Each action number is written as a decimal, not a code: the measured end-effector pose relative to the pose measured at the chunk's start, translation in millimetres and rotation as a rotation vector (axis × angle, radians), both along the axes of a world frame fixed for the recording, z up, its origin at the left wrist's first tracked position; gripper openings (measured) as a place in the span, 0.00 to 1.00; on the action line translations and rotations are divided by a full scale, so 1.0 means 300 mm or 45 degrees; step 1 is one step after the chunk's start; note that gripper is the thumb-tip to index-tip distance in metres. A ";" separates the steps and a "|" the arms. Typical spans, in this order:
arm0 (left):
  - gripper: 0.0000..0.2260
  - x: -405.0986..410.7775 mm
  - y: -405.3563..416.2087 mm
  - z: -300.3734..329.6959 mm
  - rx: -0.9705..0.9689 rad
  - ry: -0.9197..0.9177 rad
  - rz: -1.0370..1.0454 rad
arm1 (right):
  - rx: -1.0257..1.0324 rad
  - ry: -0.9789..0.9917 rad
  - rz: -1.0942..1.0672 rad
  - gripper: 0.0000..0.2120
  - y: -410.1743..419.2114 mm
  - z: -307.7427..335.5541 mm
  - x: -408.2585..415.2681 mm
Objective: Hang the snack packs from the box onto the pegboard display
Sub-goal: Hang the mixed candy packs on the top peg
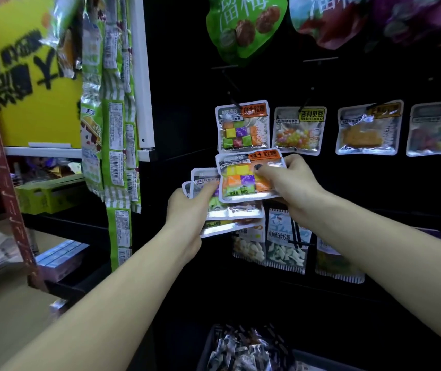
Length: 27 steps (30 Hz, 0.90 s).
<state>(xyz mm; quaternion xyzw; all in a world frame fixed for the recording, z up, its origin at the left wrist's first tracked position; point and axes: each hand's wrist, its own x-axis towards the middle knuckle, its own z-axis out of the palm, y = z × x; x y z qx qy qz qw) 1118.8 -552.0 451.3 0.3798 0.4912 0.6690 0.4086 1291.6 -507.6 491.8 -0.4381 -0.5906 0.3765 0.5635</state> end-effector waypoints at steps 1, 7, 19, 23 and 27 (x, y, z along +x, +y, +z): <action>0.14 -0.006 0.007 -0.010 -0.007 0.000 0.016 | 0.033 0.012 -0.023 0.14 -0.002 0.007 0.006; 0.13 -0.028 0.037 -0.029 0.035 -0.009 0.058 | 0.333 0.020 -0.008 0.14 -0.033 0.110 -0.014; 0.10 -0.042 0.063 -0.057 0.093 0.077 0.088 | 0.398 0.110 -0.031 0.14 0.018 0.263 -0.140; 0.12 -0.057 0.066 -0.065 0.096 0.104 0.097 | 0.314 0.183 -0.035 0.15 0.039 0.260 -0.164; 0.11 -0.061 0.072 -0.078 0.098 0.107 0.088 | 0.276 0.170 -0.019 0.13 0.041 0.247 -0.182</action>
